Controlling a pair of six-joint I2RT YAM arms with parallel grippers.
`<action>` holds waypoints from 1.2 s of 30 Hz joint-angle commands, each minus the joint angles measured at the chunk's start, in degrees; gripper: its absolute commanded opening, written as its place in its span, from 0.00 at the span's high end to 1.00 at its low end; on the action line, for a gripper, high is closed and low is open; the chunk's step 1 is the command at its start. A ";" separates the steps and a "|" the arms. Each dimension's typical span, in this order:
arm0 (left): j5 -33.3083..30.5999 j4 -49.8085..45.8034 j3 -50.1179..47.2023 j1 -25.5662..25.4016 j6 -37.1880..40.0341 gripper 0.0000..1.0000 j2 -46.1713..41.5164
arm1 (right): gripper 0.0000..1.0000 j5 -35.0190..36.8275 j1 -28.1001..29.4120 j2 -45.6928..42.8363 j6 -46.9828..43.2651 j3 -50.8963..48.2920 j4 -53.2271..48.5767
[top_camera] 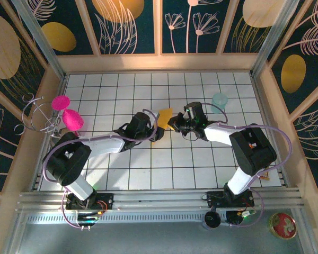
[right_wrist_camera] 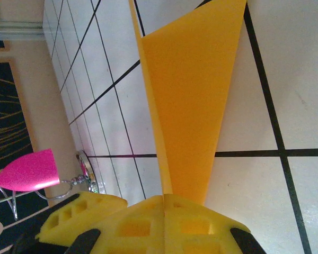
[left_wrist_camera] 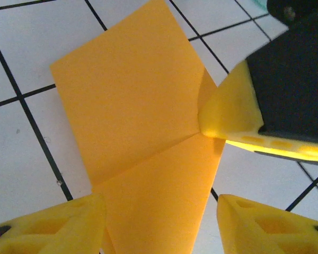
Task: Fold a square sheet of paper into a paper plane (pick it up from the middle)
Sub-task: Fold the wing for the fifth time at the center of the table.
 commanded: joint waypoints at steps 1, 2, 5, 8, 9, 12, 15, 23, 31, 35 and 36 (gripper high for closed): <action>-3.75 0.52 1.79 -1.36 6.41 0.44 1.64 | 1.00 -1.88 -0.77 0.82 1.80 0.52 1.73; -4.19 0.90 1.79 -1.68 7.13 0.44 2.14 | 1.00 -2.02 -0.85 0.80 1.97 0.43 1.95; -4.68 1.88 1.88 -2.52 9.13 0.46 3.42 | 1.00 -2.53 -1.04 0.91 2.60 -0.03 2.52; -5.51 2.78 1.97 -3.50 12.07 0.47 3.64 | 1.00 -3.14 -1.14 1.12 3.08 -0.42 3.14; -6.03 3.03 2.01 -3.79 12.96 0.48 5.41 | 1.00 -3.32 -1.17 1.18 3.26 -0.58 3.28; -6.14 3.42 2.57 -4.22 14.81 0.50 6.53 | 1.00 -3.68 -1.30 1.44 3.67 -0.84 3.55; -6.17 4.51 2.69 -4.25 15.23 0.55 7.15 | 1.00 -3.87 -1.32 1.50 3.72 -0.76 3.37; -7.53 6.59 2.25 -4.39 14.80 0.68 8.09 | 1.00 -4.74 -1.35 1.98 3.91 -0.95 3.18; -7.49 7.63 0.64 -4.34 14.88 0.83 7.77 | 0.76 -3.10 -2.40 0.06 1.87 -1.13 0.33; -5.73 8.80 -0.30 -4.36 14.19 0.91 7.34 | 0.52 0.18 -4.04 -2.43 -1.65 -0.83 -3.75; -5.09 8.94 -0.47 -4.34 13.84 0.92 7.21 | 0.49 1.06 -4.55 -3.04 -2.55 -0.79 -4.67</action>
